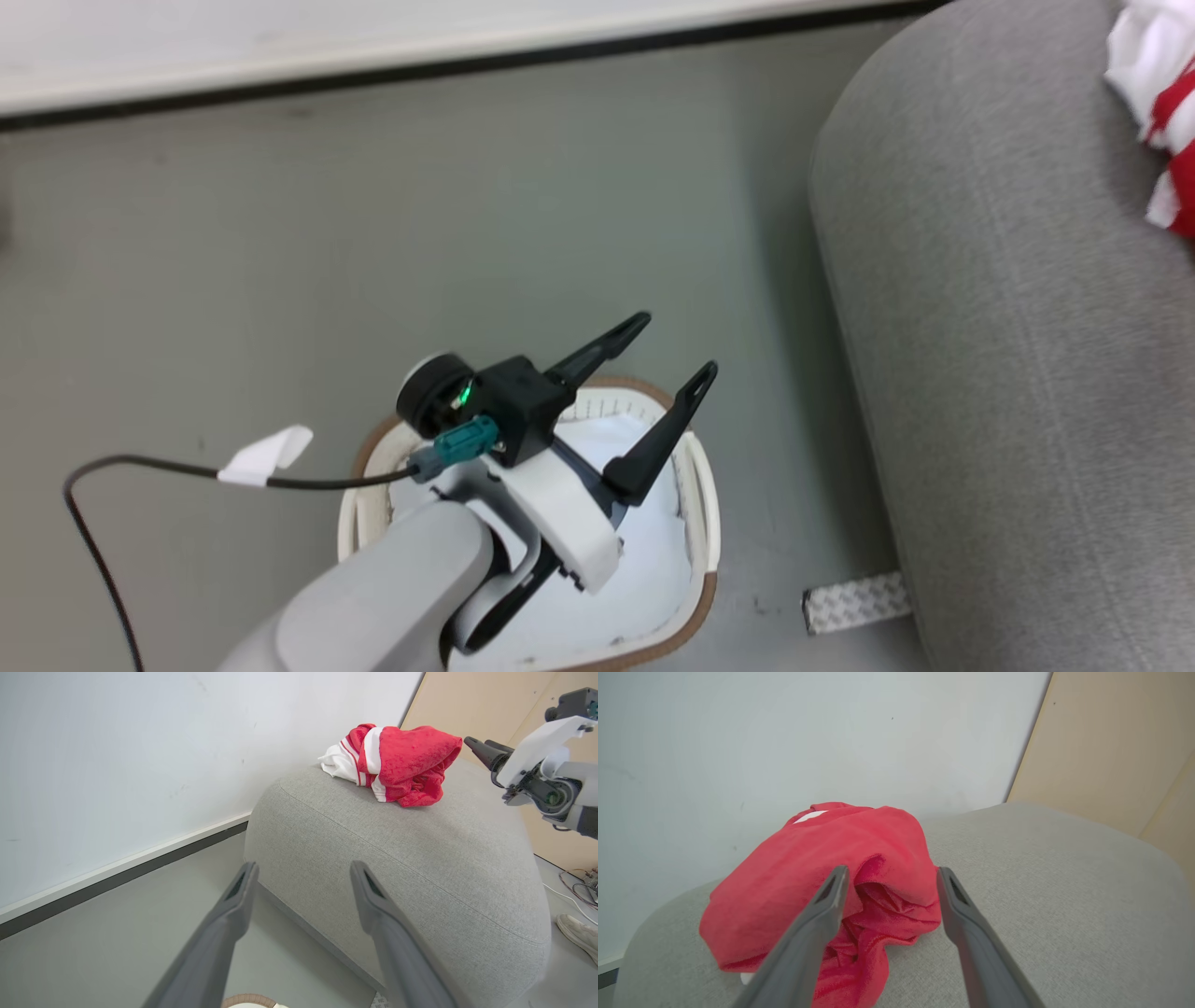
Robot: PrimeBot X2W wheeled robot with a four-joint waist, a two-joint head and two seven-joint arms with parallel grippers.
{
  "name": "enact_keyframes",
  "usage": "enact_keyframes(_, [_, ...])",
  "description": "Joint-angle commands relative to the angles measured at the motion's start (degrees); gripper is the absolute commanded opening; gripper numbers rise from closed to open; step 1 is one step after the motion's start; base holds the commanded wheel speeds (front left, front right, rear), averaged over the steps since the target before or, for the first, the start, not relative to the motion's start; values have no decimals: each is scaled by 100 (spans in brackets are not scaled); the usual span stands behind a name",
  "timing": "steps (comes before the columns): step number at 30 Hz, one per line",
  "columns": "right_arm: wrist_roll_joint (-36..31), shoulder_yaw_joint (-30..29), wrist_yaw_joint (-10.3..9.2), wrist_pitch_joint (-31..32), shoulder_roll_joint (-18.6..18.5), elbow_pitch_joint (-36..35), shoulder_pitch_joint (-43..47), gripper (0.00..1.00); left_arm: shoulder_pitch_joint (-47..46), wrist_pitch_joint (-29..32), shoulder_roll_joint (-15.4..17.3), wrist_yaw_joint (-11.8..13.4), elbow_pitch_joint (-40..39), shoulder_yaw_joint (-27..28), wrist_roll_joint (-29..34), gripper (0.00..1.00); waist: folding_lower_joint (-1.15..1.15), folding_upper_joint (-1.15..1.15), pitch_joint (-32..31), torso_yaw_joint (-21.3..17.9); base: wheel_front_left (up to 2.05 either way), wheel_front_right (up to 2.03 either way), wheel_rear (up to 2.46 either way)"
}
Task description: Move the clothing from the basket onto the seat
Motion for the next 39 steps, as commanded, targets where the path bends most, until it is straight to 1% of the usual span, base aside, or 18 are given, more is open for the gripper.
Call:
enact_keyframes(1, [86, 121, -14, -11, 80, -151, 290, 100, 126, -50, 53, 18, 32, -5, -67, 100, 0, 0, -297, -92, 0, 0, 0])
enact_keyframes(8, [350, 1201, -13, -13, 256, -1206, 1461, 100, 708, -252, 120, 97, 199, 57, -333, 100, 0, 0, -1098, -81, 0, 0, 0])
enact_keyframes(10, [380, 1525, -14, -13, 277, -1437, 1778, 100, 849, -313, 156, 148, 249, 75, -372, 100, 0, 0, -1323, -34, 0, 0, 0])
enact_keyframes(13, [418, 1922, -14, -13, 298, -1799, 2225, 100, 1127, -413, 159, 290, 367, 146, -452, 100, 0, 0, -1654, 73, 0, 0, 0])
enact_keyframes(20, [570, 2758, -14, -13, 319, -2226, 3094, 100, 1744, -556, 200, 567, 593, 424, -517, 100, 0, 0, -2259, 423, 0, 0, 0])
enact_keyframes(23, [772, 3044, -13, -13, 324, -2273, 3439, 100, 2008, -586, 228, 664, 662, 637, -505, 100, 0, 0, -2466, 590, 0, 0, 0])
enact_keyframes(26, [1020, 3331, -14, -13, 321, -2324, 3733, 100, 2249, -591, 218, 731, 613, 1015, -384, 100, 0, 0, -2572, 726, 0, 0, 0])
enact_keyframes(29, [1246, 3614, -14, -13, 315, -2346, 4057, 100, 2590, -588, 174, 709, 559, 1435, -215, 100, 0, 0, -2677, 834, 0, 0, 0])
enact_keyframes(33, [1432, 3896, -14, -14, 317, -2312, 4385, 100, 2967, -589, 72, 595, 577, 2002, 46, 100, 0, 0, -2765, 910, 0, 0, 0])
enact_keyframes(39, [1533, 4089, -14, -14, 318, -2215, 4654, 100, 3412, -590, -155, 372, 735, 2739, 519, 100, 0, 0, -2847, 923, 0, 0, 0])
